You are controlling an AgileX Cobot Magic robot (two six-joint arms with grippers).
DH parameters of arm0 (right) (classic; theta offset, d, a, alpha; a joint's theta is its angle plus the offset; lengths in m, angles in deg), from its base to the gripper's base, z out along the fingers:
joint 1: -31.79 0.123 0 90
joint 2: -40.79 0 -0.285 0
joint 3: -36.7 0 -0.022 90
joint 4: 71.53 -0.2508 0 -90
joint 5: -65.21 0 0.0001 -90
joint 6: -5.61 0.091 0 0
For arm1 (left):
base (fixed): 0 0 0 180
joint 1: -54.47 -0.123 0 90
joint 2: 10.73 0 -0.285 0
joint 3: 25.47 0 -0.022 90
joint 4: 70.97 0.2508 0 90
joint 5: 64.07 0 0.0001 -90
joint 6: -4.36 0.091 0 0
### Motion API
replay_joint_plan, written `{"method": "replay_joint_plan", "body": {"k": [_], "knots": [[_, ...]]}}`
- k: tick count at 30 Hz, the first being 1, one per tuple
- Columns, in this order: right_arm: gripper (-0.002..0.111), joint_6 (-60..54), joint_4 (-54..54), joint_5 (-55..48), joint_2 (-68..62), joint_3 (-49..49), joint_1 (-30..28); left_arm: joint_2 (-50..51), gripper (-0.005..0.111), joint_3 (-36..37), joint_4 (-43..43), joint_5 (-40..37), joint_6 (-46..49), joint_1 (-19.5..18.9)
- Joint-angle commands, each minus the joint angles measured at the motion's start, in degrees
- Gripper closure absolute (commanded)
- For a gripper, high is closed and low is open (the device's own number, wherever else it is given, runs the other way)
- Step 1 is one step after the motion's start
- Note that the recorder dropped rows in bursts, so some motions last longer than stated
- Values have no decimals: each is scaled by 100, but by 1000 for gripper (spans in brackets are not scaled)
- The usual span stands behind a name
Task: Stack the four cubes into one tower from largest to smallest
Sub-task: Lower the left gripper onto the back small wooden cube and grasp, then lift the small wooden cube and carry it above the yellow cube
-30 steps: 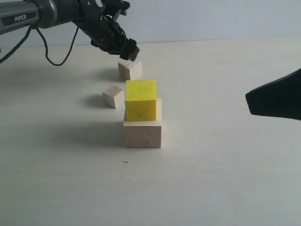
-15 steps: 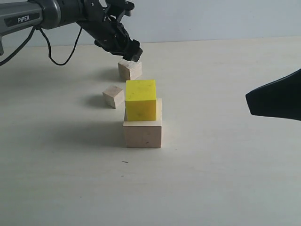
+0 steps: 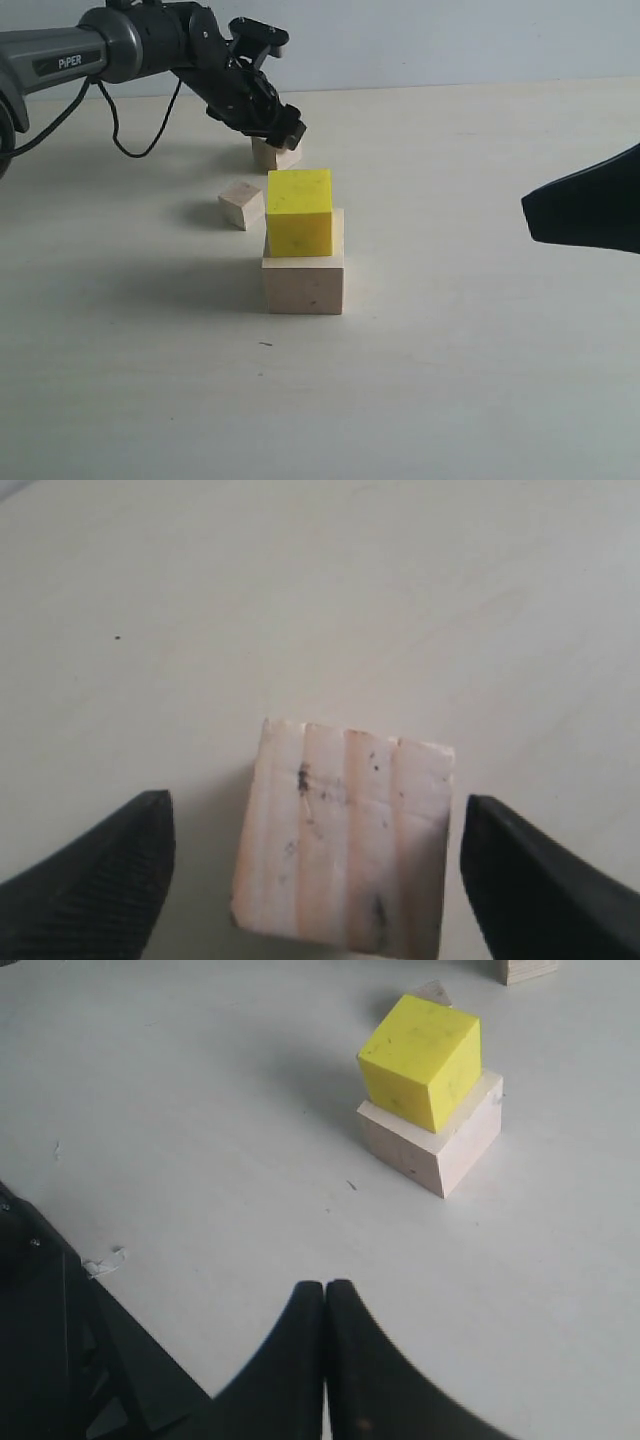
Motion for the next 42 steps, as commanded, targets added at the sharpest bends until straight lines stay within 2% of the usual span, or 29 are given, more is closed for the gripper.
{"method": "replay_joint_plan", "body": {"k": [1,4,6,8,15,16,27,30,35,37,38,42], "knots": [[108,-14,16,109,19,-17,2,52,31,-31,-149,97,37,32],[108,-14,16,109,19,-17,2,52,32,-31,-241,122,37,32],[108,-14,16,109,19,-17,2,52,37,-31,-285,130,37,32],[108,-14,16,109,19,-17,2,52,48,-31,-285,119,37,32],[108,-14,16,-25,19,-17,2,19,103,-31,-285,48,37,32],[108,-14,16,-33,19,-17,2,-22,106,-31,-271,6,59,32],[108,-25,29,-68,19,-17,2,-855,107,-31,74,-878,709,7],[108,-25,29,-68,19,-17,2,-1286,107,-31,74,-1442,1373,-34],[108,-67,108,-68,19,-17,2,-2055,107,-31,184,-2259,1714,-176],[108,-67,212,-87,19,-17,2,-2273,107,-31,-3,-2845,2033,-176],[108,-67,419,-87,19,-17,2,-2381,107,-31,-374,-3193,2211,-176],[108,-57,1412,167,19,-17,2,-2488,107,-16,-1631,-3193,2458,-127]]}}
